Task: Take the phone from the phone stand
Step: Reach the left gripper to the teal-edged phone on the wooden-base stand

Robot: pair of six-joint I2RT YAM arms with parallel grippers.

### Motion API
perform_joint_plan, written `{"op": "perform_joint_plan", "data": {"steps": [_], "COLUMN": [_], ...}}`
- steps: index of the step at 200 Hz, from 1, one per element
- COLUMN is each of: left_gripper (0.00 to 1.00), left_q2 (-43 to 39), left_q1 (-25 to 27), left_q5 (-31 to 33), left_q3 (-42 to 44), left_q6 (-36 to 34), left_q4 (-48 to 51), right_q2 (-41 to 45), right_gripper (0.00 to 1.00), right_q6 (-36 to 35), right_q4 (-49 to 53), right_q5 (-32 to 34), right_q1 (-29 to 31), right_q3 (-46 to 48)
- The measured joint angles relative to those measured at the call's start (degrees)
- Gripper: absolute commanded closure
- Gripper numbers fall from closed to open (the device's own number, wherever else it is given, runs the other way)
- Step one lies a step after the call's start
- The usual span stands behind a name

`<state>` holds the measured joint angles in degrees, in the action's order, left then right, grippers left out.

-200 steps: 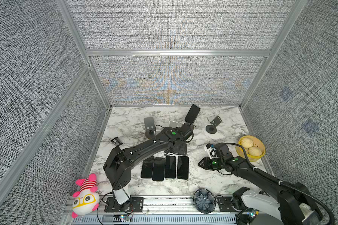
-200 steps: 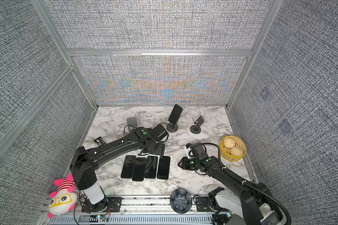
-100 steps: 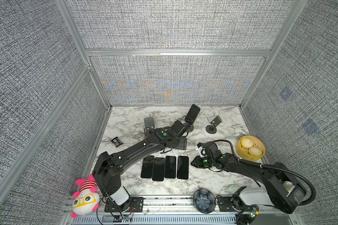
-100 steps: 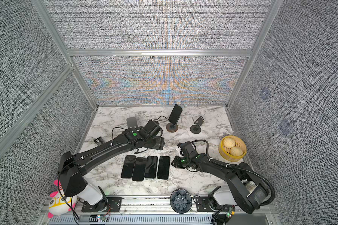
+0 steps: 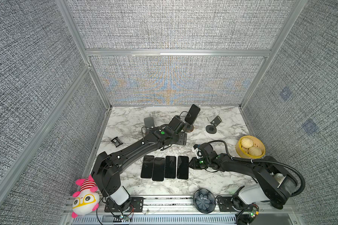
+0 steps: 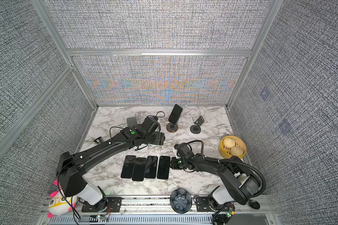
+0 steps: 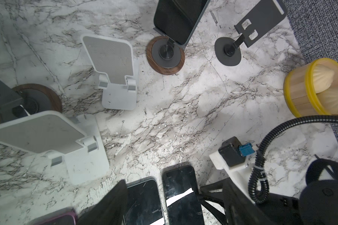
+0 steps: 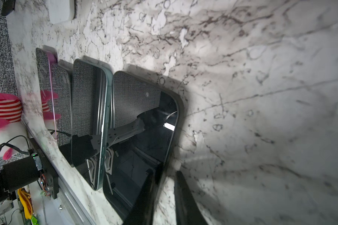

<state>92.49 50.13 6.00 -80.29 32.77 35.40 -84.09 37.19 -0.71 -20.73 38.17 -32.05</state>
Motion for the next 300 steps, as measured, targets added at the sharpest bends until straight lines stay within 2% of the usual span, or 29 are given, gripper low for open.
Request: {"op": "perform_joint_plan", "data": {"steps": [106,161,215,258,300], "left_gripper": [0.22,0.14,0.02,0.01,0.01], "left_q2": [0.76,2.01,7.37,13.84,21.70], "left_q1": [-0.61,-1.11,-2.32,-4.17,-6.51], "left_q5": [-0.07,-0.11,-0.17,-0.76,-5.46], "left_q3": [-0.81,-2.45,-7.63,-12.37,-19.52], "left_q6": [-1.03,-3.06,-8.83,-15.21,-22.80], "left_q4": [-0.20,-2.56,-6.64,-12.33,-16.15], "right_q2": [-1.53,4.09,10.32,14.60,19.45], "right_gripper": [0.79,0.73,0.65,0.64,0.61], "right_q6": [1.90,0.66,-2.51,-4.11,-5.51], "right_q4": [-2.82,2.14,10.34,15.23,19.10], "right_q5": [0.85,2.99,6.67,7.17,7.37], "right_q1": [2.23,2.16,-2.29,-6.64,-10.71], "right_q3": [-0.66,-2.51,-3.10,-2.99,-2.10]}}
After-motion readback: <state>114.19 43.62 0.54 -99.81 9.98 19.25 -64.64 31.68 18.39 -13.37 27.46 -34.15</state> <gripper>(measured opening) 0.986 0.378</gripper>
